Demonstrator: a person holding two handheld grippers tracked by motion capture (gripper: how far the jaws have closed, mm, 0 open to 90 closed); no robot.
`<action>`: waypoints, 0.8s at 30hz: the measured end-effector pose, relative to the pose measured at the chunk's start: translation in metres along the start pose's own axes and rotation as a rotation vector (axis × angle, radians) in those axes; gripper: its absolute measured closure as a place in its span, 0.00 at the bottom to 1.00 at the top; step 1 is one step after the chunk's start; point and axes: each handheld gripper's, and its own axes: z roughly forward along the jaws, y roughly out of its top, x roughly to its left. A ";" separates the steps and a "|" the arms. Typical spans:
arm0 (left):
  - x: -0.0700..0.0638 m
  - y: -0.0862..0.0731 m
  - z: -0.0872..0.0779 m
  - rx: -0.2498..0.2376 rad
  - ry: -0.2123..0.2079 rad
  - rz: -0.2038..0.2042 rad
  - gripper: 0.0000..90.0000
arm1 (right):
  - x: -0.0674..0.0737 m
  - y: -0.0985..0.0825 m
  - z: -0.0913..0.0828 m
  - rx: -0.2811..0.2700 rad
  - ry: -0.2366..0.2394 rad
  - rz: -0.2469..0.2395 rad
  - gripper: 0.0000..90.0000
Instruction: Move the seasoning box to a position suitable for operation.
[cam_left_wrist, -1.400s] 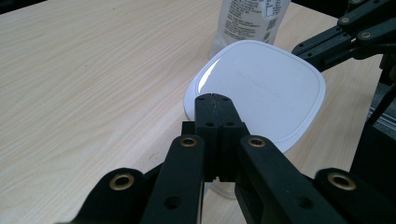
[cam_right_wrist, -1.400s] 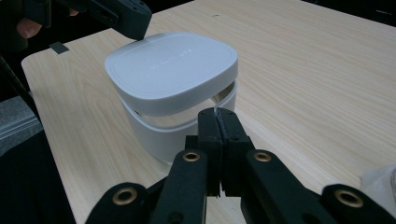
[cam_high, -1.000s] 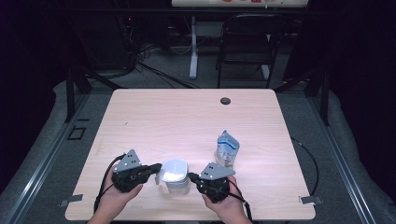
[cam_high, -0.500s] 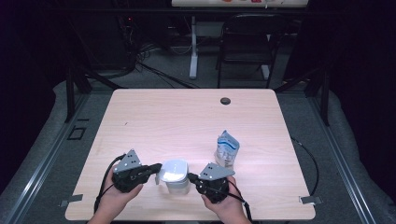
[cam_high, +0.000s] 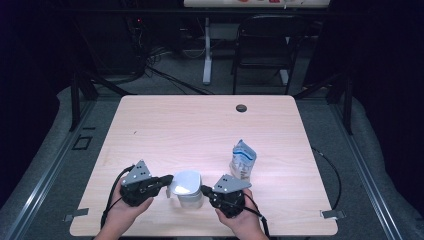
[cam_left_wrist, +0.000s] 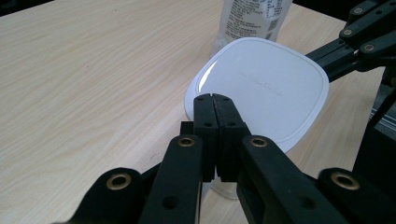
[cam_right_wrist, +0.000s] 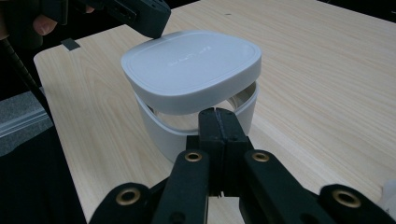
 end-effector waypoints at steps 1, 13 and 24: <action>0.000 0.000 0.000 0.003 0.007 0.000 0.98 | 0.000 0.000 0.000 -0.001 -0.002 -0.001 1.00; 0.005 -0.002 -0.007 -0.019 0.024 -0.022 0.89 | 0.002 0.005 -0.002 -0.023 0.002 0.000 1.00; 0.015 -0.012 -0.019 -0.015 0.074 -0.072 0.75 | 0.005 0.015 0.002 -0.031 0.022 -0.027 1.00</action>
